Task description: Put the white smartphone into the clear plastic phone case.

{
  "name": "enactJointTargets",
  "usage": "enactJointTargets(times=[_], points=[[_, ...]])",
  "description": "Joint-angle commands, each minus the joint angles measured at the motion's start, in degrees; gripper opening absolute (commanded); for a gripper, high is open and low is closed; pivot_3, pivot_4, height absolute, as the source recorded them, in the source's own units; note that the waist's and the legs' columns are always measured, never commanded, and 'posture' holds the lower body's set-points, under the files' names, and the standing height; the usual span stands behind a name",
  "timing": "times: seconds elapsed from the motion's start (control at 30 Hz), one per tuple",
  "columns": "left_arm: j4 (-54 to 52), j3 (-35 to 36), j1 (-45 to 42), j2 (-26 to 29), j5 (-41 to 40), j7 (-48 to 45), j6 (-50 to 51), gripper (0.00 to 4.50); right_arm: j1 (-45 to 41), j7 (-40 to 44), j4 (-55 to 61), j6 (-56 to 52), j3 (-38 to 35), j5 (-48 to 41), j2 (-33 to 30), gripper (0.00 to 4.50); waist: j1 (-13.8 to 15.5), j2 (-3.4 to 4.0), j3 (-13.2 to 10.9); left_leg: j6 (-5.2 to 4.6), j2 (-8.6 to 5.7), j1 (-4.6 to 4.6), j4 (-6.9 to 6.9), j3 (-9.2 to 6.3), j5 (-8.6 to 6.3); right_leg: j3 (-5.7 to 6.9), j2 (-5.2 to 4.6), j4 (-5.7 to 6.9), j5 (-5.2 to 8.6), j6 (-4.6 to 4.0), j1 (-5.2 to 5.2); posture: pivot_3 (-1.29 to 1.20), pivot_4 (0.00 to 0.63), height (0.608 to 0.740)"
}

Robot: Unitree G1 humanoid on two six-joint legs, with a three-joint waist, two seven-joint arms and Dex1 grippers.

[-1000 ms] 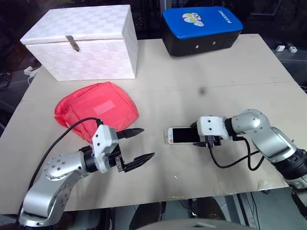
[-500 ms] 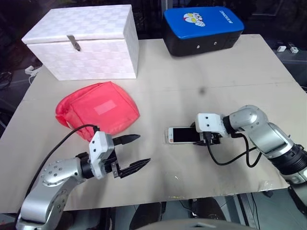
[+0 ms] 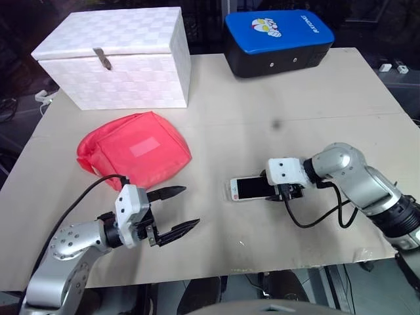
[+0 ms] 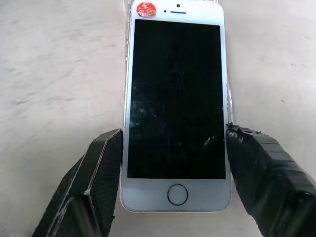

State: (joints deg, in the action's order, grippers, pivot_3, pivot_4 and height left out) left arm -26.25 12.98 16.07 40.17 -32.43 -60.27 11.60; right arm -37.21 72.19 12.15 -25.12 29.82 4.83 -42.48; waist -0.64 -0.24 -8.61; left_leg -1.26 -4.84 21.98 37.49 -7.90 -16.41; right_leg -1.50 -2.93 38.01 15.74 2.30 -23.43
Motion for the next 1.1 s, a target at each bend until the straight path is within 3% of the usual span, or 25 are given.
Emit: enactJointTargets(times=[0.03, 0.33, 0.67, 1.1], points=[[0.0, 0.2, 0.0, -0.1, 0.0, -0.6, -1.4, 4.5, -0.3, 1.8, -0.9, 0.7, 2.0, 1.6, -0.3, 2.77, 0.0, 0.0, 0.0, 0.0, 0.0, 0.0, 0.0, 0.0, 0.0, 0.0, 0.0, 0.0, 0.0, 0.0, 0.0, 0.0, 0.15, 0.74], [2.0, 0.3, -0.1, -0.4, 0.5, -1.7, -3.2, 4.5, -2.5, 2.2, -3.2, 1.6, 2.6, 3.1, 0.8, 2.77, 0.0, -0.09, 0.1, 0.0, 0.0, -0.06, 0.01, 0.0, 0.0, 0.0, 0.0, 0.02, 0.0, 0.0, 0.06, 0.0, 0.15, 0.74], [4.6, -1.5, -1.0, -1.5, 2.4, -2.2, -5.7, 4.5, -5.8, 1.6, -7.7, 9.4, 1.9, 4.4, 2.8, 2.77, -0.1, -0.09, 0.1, 0.0, 0.0, -0.09, 0.06, 0.01, 0.0, -0.01, 0.01, 0.09, -0.01, -0.01, 0.06, 0.0, 0.15, 0.74], [6.0, -2.0, -0.4, -1.9, 3.0, -2.6, -8.5, 4.5, -7.7, 6.4, -12.5, 15.5, 1.9, 5.2, 2.7, 2.77, -0.1, -0.09, 0.1, 0.01, 0.0, -0.09, 0.09, 0.01, 0.01, -0.01, 0.01, 0.11, -0.01, -0.01, 0.05, 0.0, 0.15, 0.74]])
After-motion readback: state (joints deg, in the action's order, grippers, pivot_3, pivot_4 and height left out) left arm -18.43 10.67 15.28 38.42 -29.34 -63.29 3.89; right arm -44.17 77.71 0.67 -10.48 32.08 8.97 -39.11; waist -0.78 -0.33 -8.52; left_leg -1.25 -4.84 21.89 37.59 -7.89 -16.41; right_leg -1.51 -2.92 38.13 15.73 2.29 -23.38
